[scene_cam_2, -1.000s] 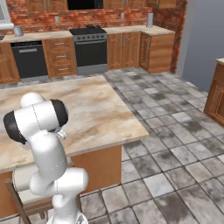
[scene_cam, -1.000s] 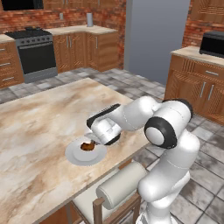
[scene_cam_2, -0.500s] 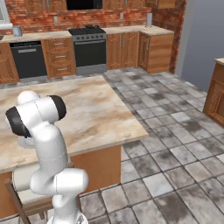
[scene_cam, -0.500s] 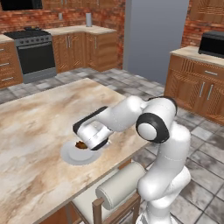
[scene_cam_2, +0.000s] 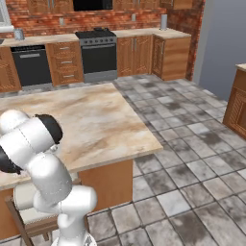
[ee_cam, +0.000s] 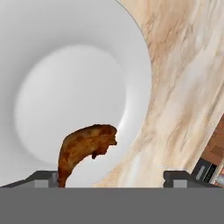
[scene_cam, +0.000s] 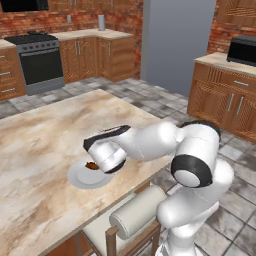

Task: Take the chicken drumsticks from the pan and place one on each plate on the dining counter.

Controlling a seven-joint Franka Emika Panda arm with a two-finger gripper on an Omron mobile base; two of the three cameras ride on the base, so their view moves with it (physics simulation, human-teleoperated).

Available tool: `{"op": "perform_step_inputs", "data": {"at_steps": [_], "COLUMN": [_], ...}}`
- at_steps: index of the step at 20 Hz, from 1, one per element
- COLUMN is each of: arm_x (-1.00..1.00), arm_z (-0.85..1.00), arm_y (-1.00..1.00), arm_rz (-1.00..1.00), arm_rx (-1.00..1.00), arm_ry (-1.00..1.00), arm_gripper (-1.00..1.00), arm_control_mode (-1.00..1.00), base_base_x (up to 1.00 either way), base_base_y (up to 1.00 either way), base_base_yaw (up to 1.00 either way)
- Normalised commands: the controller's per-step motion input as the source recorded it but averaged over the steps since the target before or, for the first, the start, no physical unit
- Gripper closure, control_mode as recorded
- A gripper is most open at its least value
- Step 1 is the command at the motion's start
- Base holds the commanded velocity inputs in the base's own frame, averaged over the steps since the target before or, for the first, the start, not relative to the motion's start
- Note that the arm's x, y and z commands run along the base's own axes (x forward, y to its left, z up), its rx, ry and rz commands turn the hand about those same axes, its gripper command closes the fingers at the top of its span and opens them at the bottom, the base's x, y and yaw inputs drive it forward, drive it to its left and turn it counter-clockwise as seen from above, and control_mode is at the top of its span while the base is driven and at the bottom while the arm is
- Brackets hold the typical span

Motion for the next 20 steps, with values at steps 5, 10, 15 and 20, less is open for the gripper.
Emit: {"op": "perform_step_inputs", "data": {"at_steps": [5,10,15,20], "arm_x": [-0.26,-0.64,-0.34,-0.45], "arm_z": [1.0,1.0,1.0,1.0], "arm_y": [-0.66,-0.87,-0.75,-0.7], "arm_rz": [0.05,0.01,0.02,0.04], "arm_rx": [0.09,-0.05,-0.14,-0.25], "arm_ry": [0.13,0.15,0.2,0.2], "arm_gripper": [-1.0,-1.0,-1.0,-1.0], "arm_control_mode": [-1.0,-1.0,-1.0,-1.0], "base_base_x": [0.0,0.0,0.0,0.0], "base_base_y": [0.0,0.0,0.0,0.0], "base_base_yaw": [0.0,0.0,0.0,0.0]}}
